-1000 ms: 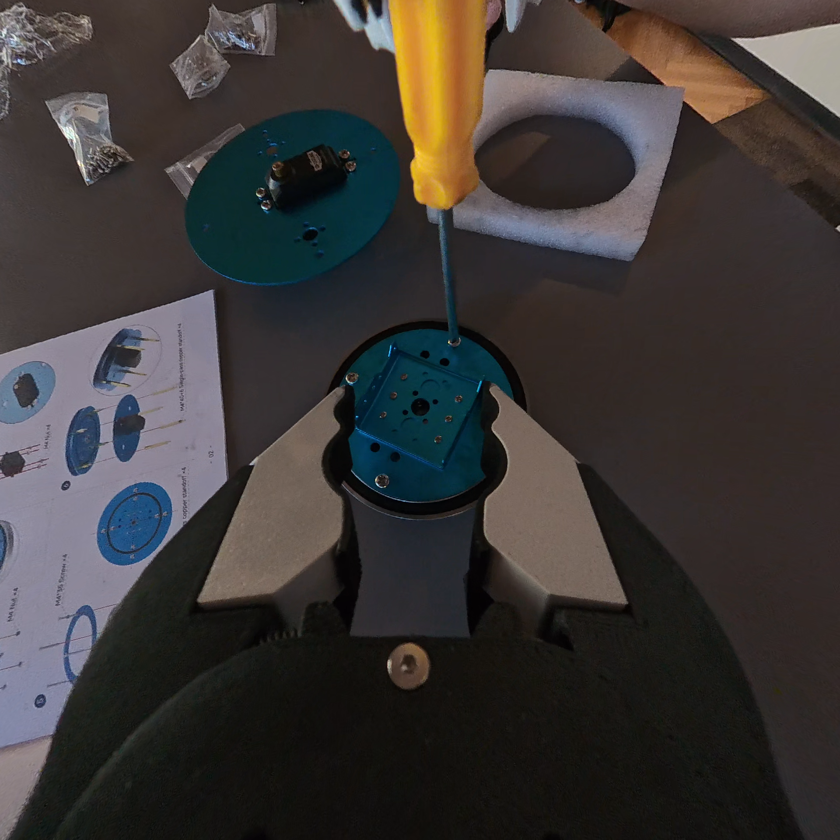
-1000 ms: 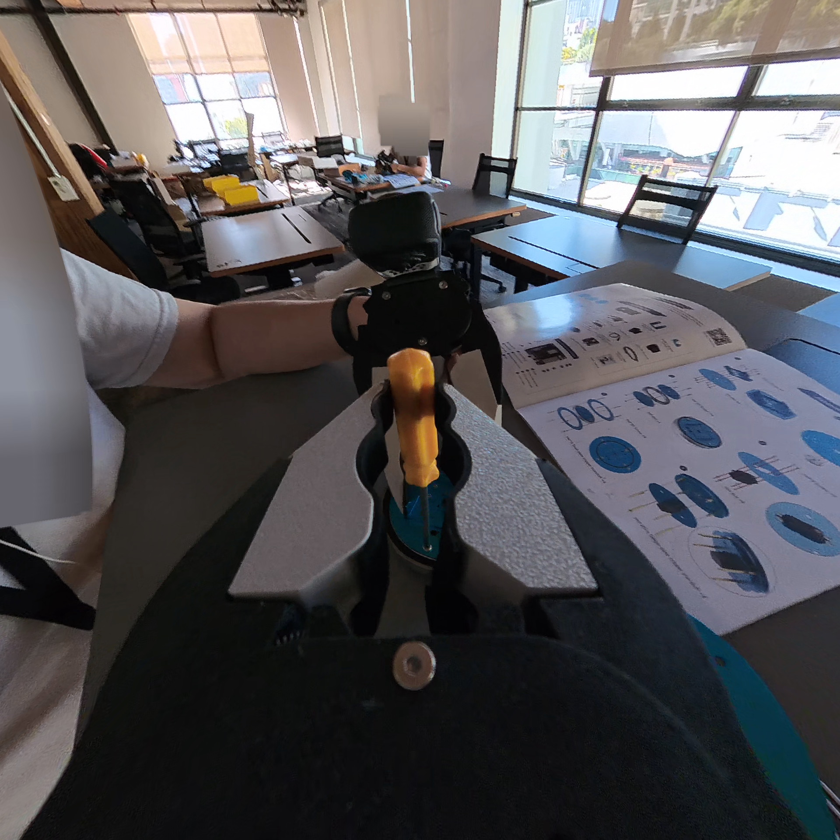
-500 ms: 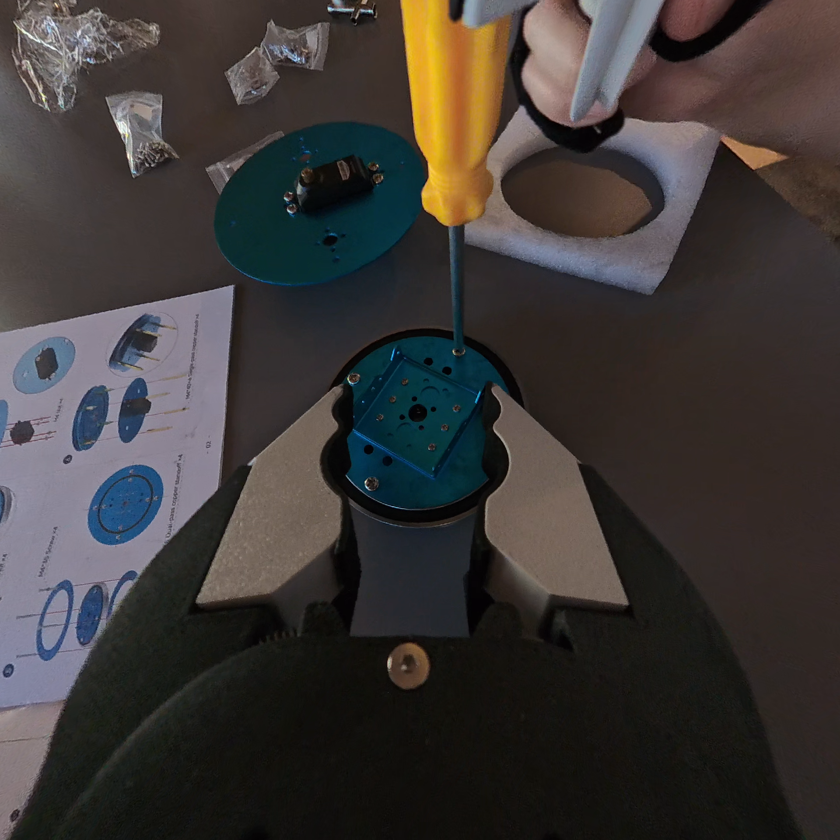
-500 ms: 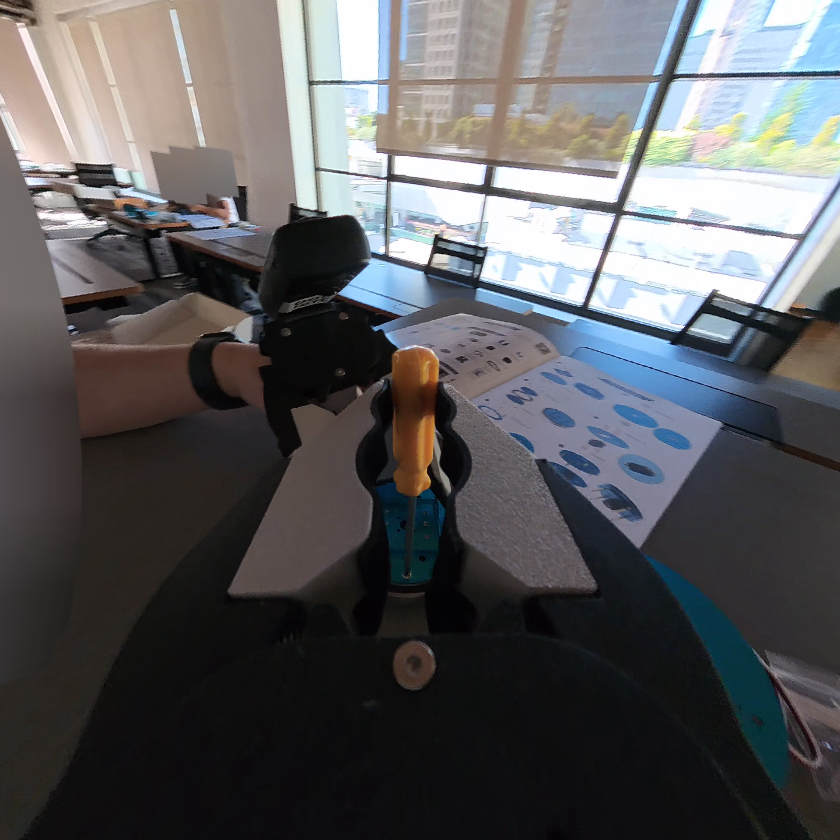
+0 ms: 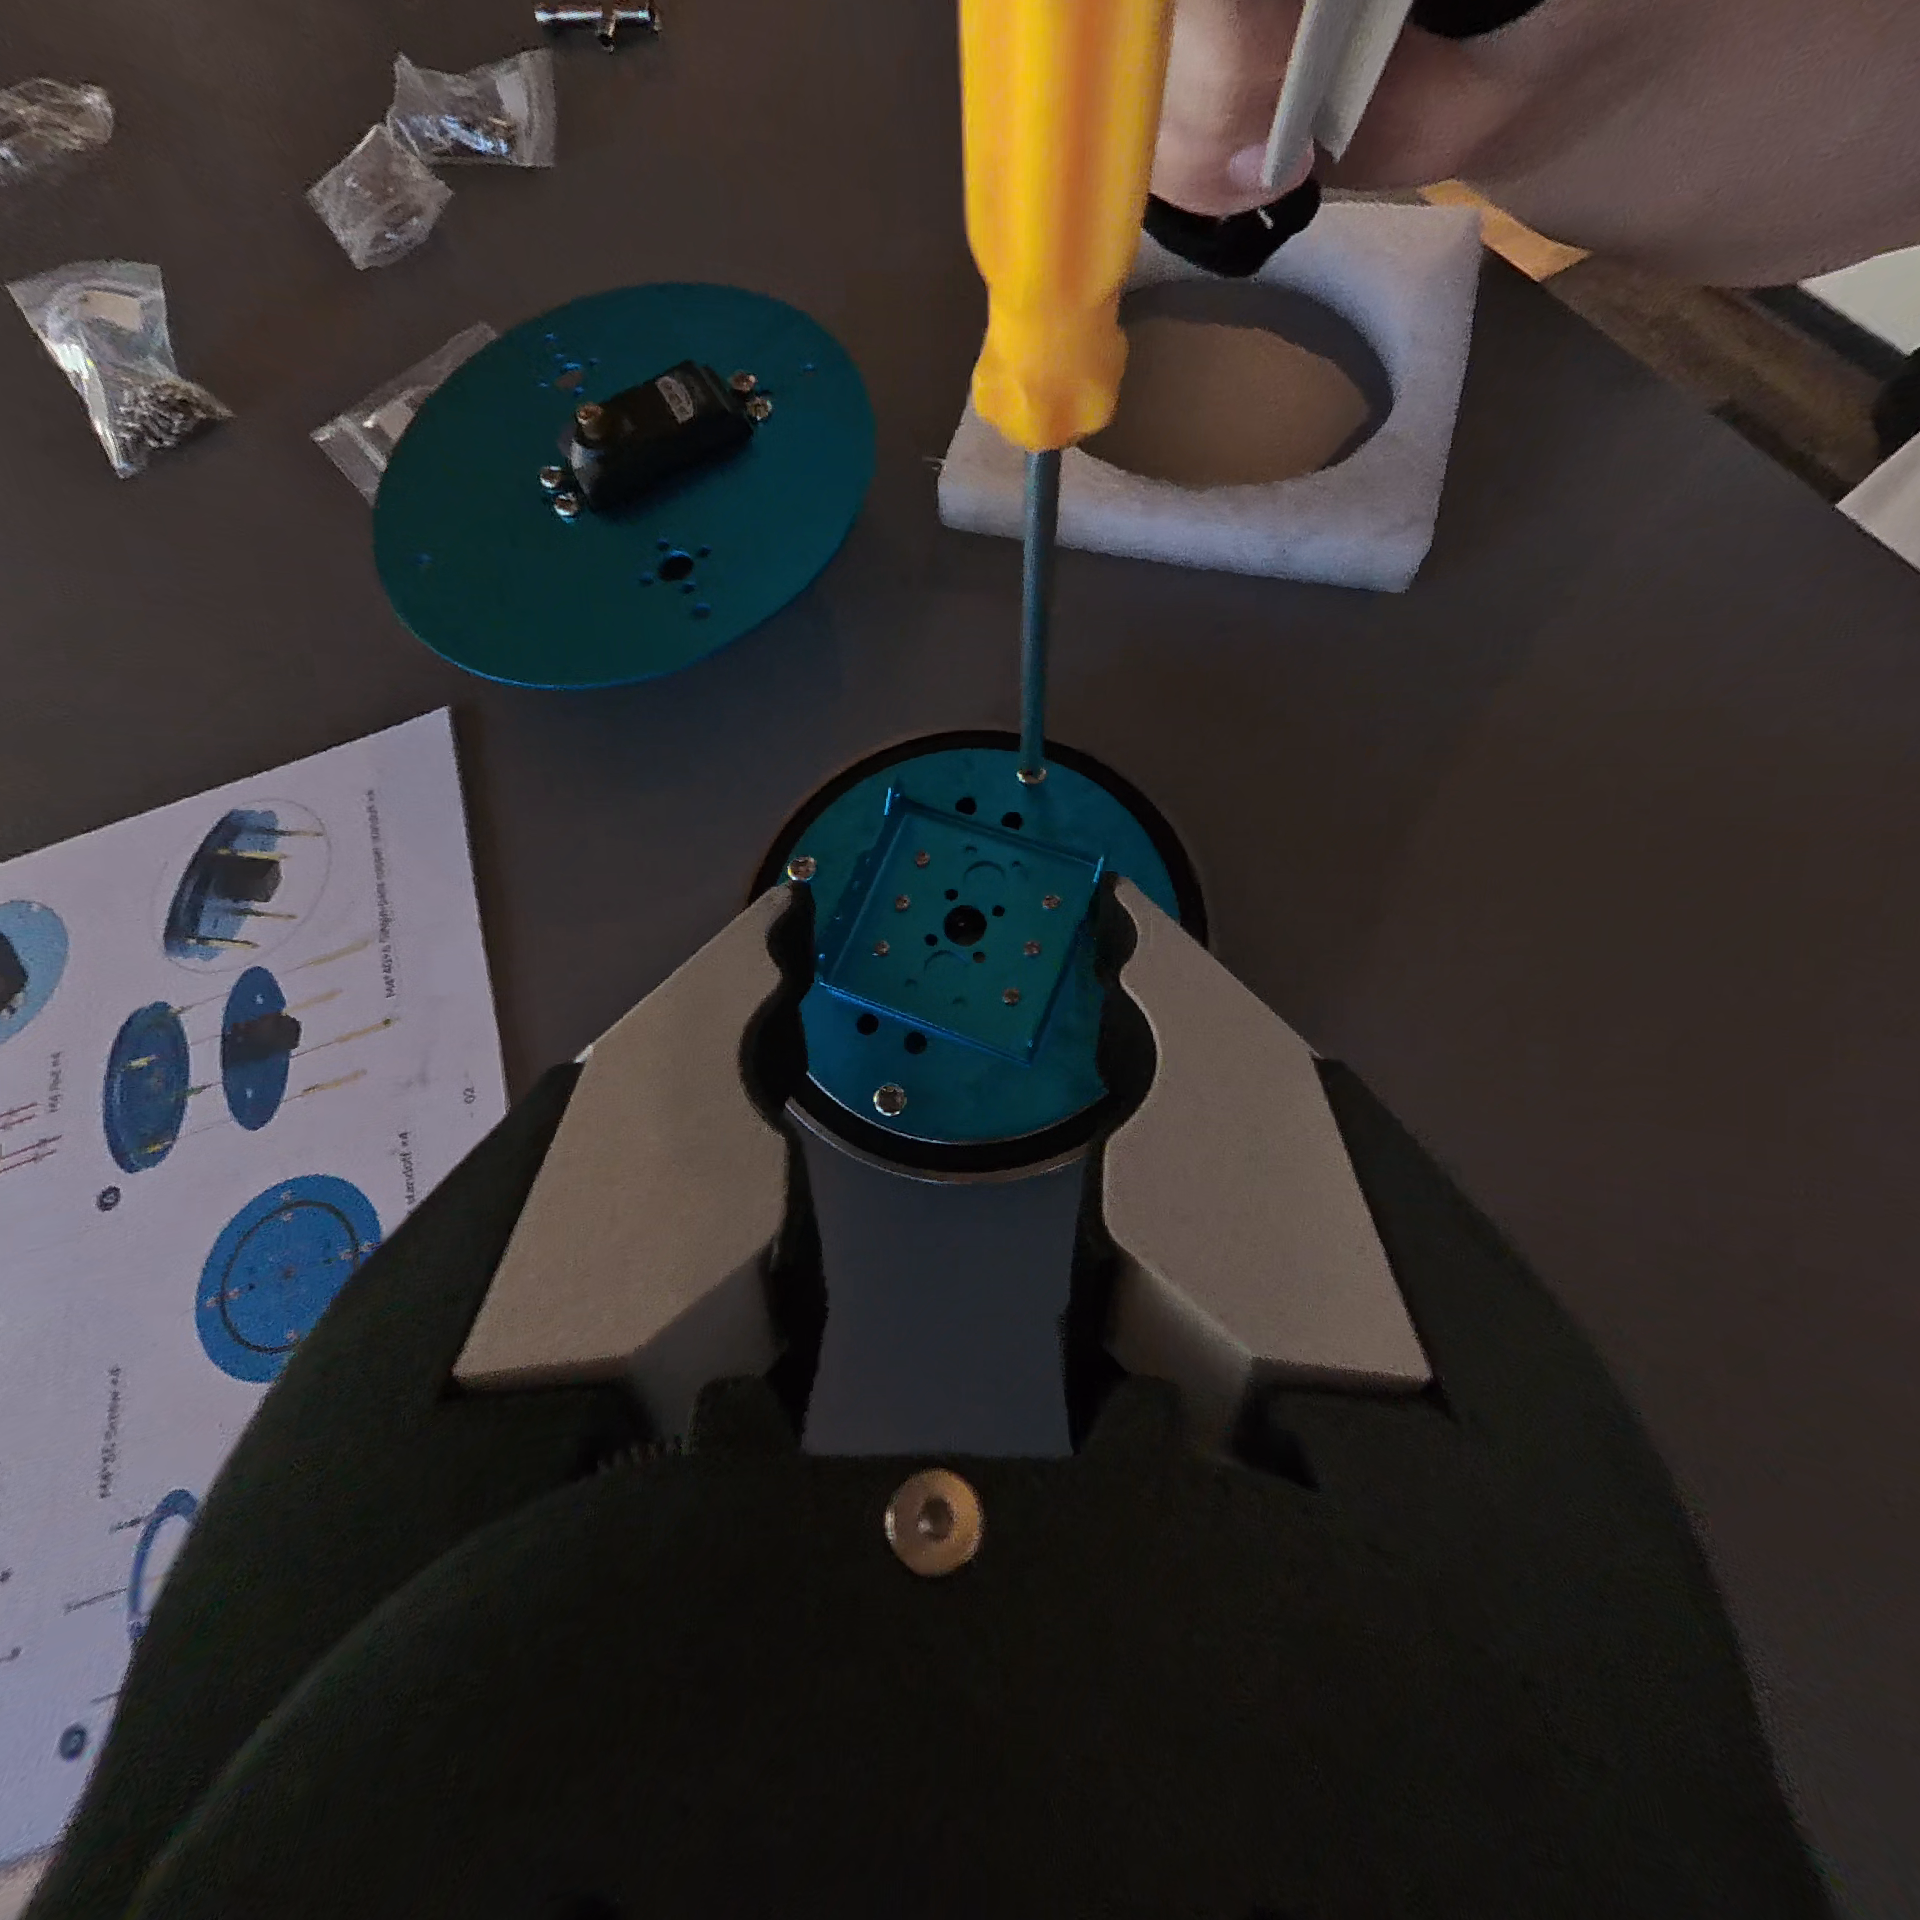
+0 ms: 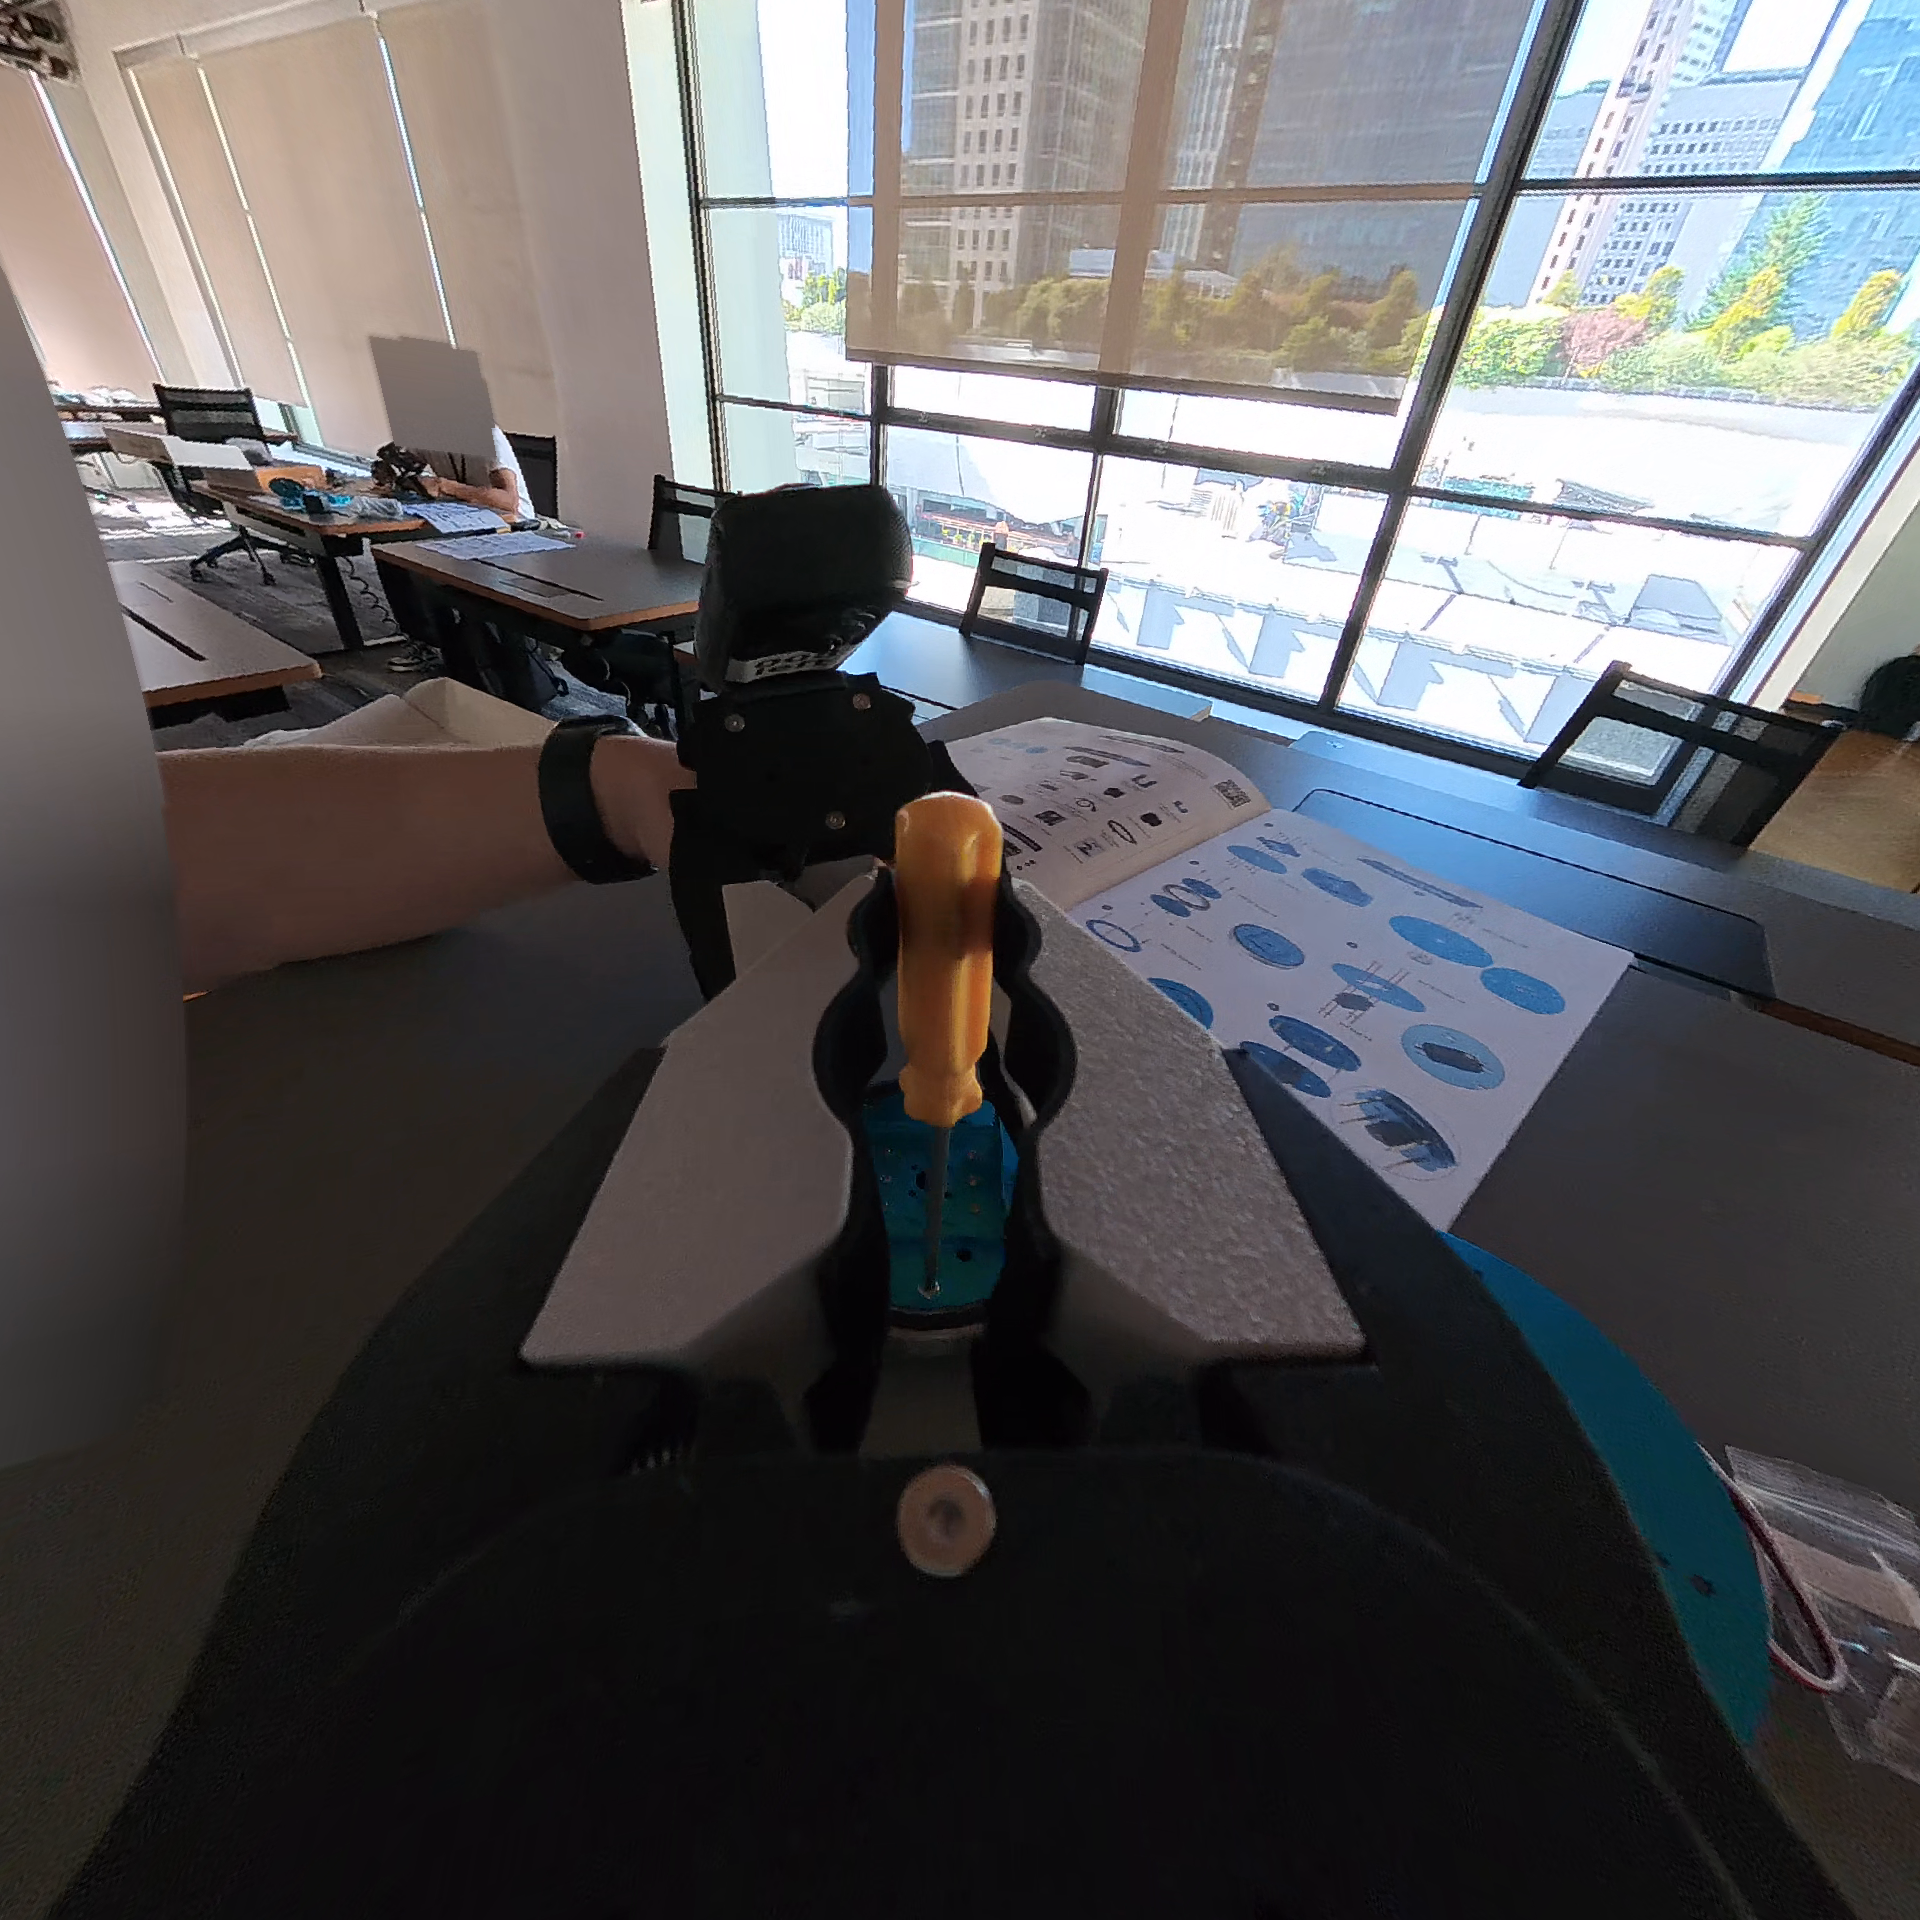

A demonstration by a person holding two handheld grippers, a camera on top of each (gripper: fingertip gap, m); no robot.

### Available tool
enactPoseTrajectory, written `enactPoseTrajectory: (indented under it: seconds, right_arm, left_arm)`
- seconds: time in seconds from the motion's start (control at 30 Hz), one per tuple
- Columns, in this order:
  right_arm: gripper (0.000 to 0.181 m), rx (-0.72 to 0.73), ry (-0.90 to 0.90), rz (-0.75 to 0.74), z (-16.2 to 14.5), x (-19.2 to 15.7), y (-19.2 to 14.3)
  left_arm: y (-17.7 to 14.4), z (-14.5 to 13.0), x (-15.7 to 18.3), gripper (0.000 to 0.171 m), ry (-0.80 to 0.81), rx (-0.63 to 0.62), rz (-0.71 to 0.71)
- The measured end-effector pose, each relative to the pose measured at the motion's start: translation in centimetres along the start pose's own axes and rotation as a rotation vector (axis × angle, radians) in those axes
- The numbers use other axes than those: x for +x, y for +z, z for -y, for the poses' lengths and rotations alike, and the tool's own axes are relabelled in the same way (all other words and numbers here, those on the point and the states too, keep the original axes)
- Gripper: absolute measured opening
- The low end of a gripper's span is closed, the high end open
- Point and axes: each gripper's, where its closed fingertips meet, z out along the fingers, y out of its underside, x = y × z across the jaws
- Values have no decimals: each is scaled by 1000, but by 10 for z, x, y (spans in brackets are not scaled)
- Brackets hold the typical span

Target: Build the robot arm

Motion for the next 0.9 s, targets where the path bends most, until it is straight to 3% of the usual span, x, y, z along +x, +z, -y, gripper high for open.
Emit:
enactPoseTrajectory:
  seconds: [0.27, 0.67, 0.77, 0.9]
  right_arm:
    - [17, -13, -7, -31, -1, 3, 0]
    - [18, 1, -17, -120, -1, 14, -6]
    - [17, 12, 7, -107, -1, 15, -8]
    - [17, 19, 12, -103, -1, 17, -8]
  left_arm:
    - [0, 1, 3, 55, -109, 3, 134]
    - [9, 8, 7, 57, -405, -72, 523]
    - [7, 9, 13, 56, -337, -104, 504]
    - [5, 10, 13, 53, -351, -49, 443]
